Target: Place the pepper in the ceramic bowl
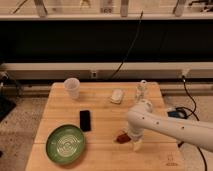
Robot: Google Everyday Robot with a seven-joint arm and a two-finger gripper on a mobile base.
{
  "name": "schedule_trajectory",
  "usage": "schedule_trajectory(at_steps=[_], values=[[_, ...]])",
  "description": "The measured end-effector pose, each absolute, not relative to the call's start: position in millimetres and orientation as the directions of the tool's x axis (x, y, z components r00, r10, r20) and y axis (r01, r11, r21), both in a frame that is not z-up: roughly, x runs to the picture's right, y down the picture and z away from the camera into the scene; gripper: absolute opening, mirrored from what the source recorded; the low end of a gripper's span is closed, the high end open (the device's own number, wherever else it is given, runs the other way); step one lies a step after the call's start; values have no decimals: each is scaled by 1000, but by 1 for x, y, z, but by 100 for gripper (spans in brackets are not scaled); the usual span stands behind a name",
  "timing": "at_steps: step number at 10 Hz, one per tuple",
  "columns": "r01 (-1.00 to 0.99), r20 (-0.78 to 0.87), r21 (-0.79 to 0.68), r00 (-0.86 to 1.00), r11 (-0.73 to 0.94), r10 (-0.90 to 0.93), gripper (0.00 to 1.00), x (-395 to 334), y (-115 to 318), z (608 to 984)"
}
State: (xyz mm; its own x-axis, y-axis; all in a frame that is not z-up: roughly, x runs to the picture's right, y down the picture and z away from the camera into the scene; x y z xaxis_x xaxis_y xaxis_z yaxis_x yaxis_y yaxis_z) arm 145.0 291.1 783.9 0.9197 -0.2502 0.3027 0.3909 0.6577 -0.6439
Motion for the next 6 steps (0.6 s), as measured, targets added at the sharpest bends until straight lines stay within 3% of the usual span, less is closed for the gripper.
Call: schedule_trajectory(at_steps=[2,6], values=[[392,302,-647,919,654,-252,65,147,292,781],[390,301,-649,920,653,-251,29,148,291,779]])
